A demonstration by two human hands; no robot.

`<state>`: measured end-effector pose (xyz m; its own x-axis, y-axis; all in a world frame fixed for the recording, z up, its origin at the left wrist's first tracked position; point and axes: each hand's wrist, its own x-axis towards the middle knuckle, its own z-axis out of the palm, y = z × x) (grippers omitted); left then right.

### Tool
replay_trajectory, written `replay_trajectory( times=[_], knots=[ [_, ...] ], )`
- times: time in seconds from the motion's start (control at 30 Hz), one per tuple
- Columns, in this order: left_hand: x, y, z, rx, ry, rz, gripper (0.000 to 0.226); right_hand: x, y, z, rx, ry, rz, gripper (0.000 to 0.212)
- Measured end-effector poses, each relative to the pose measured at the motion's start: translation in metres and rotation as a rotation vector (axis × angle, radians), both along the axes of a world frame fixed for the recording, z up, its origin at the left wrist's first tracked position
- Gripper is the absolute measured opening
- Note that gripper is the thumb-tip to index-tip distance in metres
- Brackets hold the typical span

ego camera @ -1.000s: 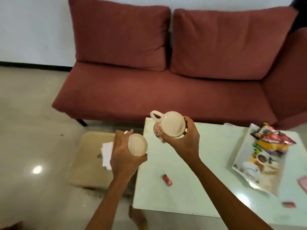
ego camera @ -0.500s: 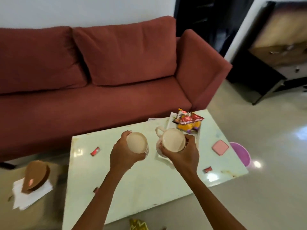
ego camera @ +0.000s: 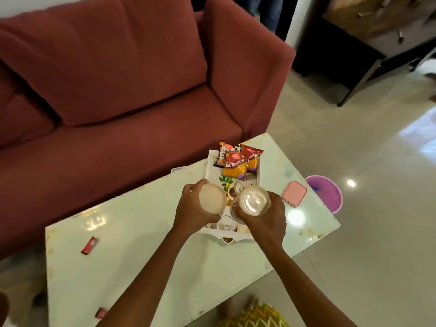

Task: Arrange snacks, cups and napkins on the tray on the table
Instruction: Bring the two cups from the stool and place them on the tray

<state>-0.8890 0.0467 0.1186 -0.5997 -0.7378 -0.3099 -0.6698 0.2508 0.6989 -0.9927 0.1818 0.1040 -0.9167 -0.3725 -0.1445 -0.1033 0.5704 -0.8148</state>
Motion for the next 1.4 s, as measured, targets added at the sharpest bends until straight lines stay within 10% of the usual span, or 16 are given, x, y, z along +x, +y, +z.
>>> replay_trajectory(
  times=[0.53,1.4],
  knots=[
    [-0.100,-0.056,-0.195,-0.003,-0.137,-0.153,0.097,-0.098,-0.064,-0.202,0.143,-0.183,-0.151,0.088],
    [-0.128,-0.081,-0.234,-0.025,-0.111,-0.148,0.096,-0.101,-0.086,-0.237,0.294,-0.093,-0.118,0.094]
  ],
)
